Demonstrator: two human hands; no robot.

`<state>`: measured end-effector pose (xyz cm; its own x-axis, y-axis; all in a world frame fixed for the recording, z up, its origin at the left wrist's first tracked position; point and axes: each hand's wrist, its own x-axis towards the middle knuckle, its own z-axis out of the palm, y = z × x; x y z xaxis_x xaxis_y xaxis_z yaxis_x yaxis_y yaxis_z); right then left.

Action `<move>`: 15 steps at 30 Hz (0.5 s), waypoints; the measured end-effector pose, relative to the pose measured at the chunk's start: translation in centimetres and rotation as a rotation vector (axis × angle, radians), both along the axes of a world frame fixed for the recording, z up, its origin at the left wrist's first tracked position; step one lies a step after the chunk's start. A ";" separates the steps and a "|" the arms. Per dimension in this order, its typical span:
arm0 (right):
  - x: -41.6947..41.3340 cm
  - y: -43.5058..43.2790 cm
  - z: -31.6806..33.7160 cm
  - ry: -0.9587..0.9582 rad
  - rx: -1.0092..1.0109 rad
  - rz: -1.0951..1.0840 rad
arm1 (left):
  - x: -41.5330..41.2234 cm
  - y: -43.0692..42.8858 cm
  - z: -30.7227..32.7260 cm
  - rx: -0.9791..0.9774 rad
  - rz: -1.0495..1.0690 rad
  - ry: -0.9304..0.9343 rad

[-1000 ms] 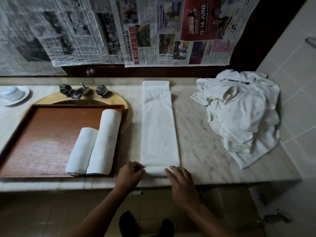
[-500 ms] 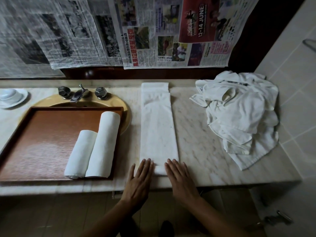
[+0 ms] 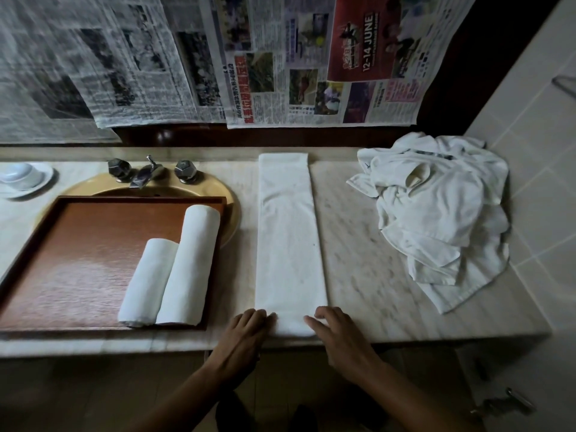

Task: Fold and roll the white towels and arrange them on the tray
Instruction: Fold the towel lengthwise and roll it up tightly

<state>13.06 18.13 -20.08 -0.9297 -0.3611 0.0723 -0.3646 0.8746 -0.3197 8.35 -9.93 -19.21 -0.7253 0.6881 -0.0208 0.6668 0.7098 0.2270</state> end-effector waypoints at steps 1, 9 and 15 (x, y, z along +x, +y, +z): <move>0.0 0.0 0.2 -0.012 -0.003 0.002 | 0.0 -0.2 -0.2 0.007 0.013 -0.020; -0.7 0.8 1.6 -0.167 -0.225 -0.118 | -0.4 0.0 1.5 0.288 0.333 -0.321; -1.5 0.7 1.2 -0.217 -0.330 -0.237 | -1.5 0.4 1.9 0.421 0.507 -0.501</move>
